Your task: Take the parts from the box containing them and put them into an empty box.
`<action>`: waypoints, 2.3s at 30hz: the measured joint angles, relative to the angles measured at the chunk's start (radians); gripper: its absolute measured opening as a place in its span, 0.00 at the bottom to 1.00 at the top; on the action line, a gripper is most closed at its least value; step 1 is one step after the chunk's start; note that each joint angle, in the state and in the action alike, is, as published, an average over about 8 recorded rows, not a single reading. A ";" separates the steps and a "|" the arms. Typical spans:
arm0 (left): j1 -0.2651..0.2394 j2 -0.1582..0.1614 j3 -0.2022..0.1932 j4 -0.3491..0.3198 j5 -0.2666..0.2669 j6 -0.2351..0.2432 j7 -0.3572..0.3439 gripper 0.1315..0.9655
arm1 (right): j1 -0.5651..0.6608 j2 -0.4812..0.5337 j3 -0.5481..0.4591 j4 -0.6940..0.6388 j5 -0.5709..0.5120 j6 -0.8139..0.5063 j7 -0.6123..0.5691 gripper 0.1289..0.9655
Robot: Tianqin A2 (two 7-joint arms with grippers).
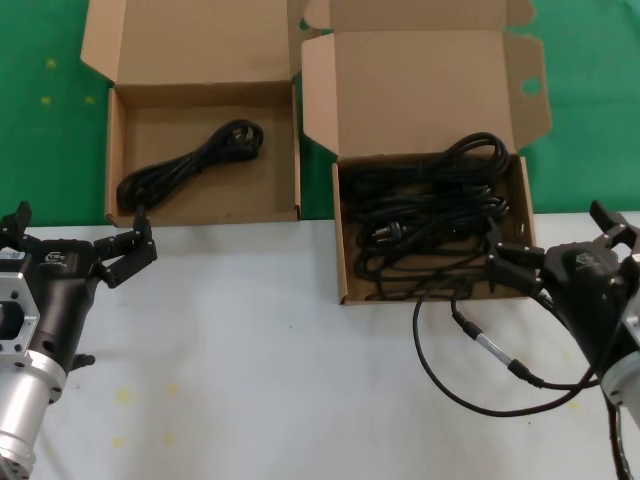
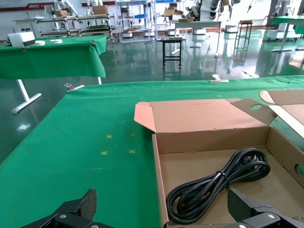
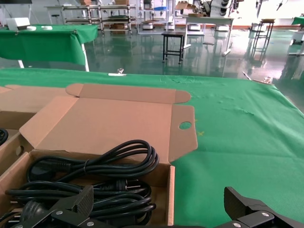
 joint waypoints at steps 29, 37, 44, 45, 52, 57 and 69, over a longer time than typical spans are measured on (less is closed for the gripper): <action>0.000 0.000 0.000 0.000 0.000 0.000 0.000 1.00 | 0.000 0.000 0.000 0.000 0.000 0.000 0.000 1.00; 0.000 0.000 0.000 0.000 0.000 0.000 0.000 1.00 | 0.000 0.000 0.000 0.000 0.000 0.000 0.000 1.00; 0.000 0.000 0.000 0.000 0.000 0.000 0.000 1.00 | 0.000 0.000 0.000 0.000 0.000 0.000 0.000 1.00; 0.000 0.000 0.000 0.000 0.000 0.000 0.000 1.00 | 0.000 0.000 0.000 0.000 0.000 0.000 0.000 1.00; 0.000 0.000 0.000 0.000 0.000 0.000 0.000 1.00 | 0.000 0.000 0.000 0.000 0.000 0.000 0.000 1.00; 0.000 0.000 0.000 0.000 0.000 0.000 0.000 1.00 | 0.000 0.000 0.000 0.000 0.000 0.000 0.000 1.00; 0.000 0.000 0.000 0.000 0.000 0.000 0.000 1.00 | 0.000 0.000 0.000 0.000 0.000 0.000 0.000 1.00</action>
